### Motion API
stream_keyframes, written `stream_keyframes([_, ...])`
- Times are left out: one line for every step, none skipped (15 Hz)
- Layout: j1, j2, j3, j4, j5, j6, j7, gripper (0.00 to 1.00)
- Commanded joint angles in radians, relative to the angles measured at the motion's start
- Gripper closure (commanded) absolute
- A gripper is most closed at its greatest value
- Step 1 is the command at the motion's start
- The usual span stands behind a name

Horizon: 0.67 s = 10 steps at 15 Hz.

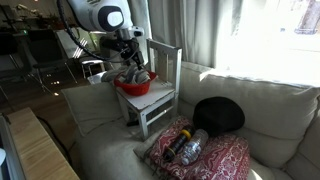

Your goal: Put the striped towel on the backrest of the chair then turn the red hat upright

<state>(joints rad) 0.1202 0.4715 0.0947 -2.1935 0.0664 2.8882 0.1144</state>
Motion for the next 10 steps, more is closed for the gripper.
stream_keyframes([0.019,0.028,-0.020,0.010,-0.016,0.034,-0.001,0.23])
stream_keyframes([0.022,0.027,-0.023,0.007,-0.019,0.038,-0.001,0.29])
stream_keyframes([0.024,0.023,-0.024,0.005,-0.020,0.035,0.001,0.30])
stream_keyframes([0.025,0.021,-0.024,0.003,-0.021,0.034,0.001,0.36])
stream_keyframes([0.028,0.020,-0.026,0.004,-0.022,0.034,0.002,0.44])
stream_keyframes([0.025,0.021,-0.021,0.005,-0.018,0.032,0.000,0.54])
stream_keyframes([0.028,0.021,-0.023,0.006,-0.019,0.028,0.001,0.61])
stream_keyframes([0.028,0.022,-0.020,0.006,-0.017,0.027,-0.001,0.69])
stream_keyframes([0.023,0.021,-0.012,0.007,-0.011,0.023,-0.004,0.76])
stream_keyframes([0.023,0.018,-0.011,0.006,-0.011,0.021,-0.005,0.83])
